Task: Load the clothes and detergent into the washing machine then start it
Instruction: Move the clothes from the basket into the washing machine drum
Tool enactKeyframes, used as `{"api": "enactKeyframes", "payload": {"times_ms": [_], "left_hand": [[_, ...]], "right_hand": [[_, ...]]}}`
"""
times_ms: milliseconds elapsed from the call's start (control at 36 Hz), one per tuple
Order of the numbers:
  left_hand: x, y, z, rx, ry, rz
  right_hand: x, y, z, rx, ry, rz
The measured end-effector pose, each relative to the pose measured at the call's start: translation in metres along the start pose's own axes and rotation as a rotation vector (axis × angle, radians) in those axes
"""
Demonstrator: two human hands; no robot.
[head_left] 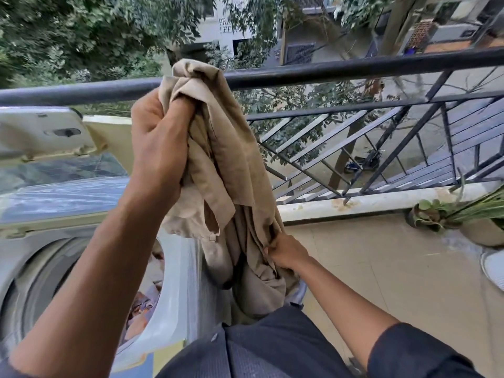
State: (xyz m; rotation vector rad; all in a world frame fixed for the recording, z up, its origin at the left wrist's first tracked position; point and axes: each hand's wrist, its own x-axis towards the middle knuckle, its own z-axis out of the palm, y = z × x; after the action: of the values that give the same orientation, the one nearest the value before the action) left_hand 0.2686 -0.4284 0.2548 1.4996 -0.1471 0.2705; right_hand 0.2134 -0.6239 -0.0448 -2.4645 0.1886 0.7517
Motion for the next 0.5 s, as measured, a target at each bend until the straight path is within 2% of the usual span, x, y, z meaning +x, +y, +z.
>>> {"api": "enactKeyframes", "payload": {"times_ms": [111, 222, 333, 417, 500], "left_hand": [[-0.001, -0.013, -0.007, 0.066, -0.012, -0.013], [-0.007, -0.029, -0.015, 0.155, -0.037, -0.024], [-0.012, -0.039, -0.022, 0.266, -0.021, -0.014], [-0.011, -0.042, -0.026, 0.262, 0.028, -0.026], [-0.011, -0.04, -0.028, 0.225, 0.051, -0.039]], "right_hand": [[-0.004, -0.001, -0.025, -0.019, 0.03, 0.074], [-0.021, -0.013, -0.085, 0.06, 0.283, 0.048], [-0.063, -0.048, -0.17, 0.374, 0.521, -0.211], [-0.107, -0.082, -0.23, 0.647, 0.639, -0.516], [-0.135, -0.103, -0.266, 0.69, 0.765, -0.699]]}}
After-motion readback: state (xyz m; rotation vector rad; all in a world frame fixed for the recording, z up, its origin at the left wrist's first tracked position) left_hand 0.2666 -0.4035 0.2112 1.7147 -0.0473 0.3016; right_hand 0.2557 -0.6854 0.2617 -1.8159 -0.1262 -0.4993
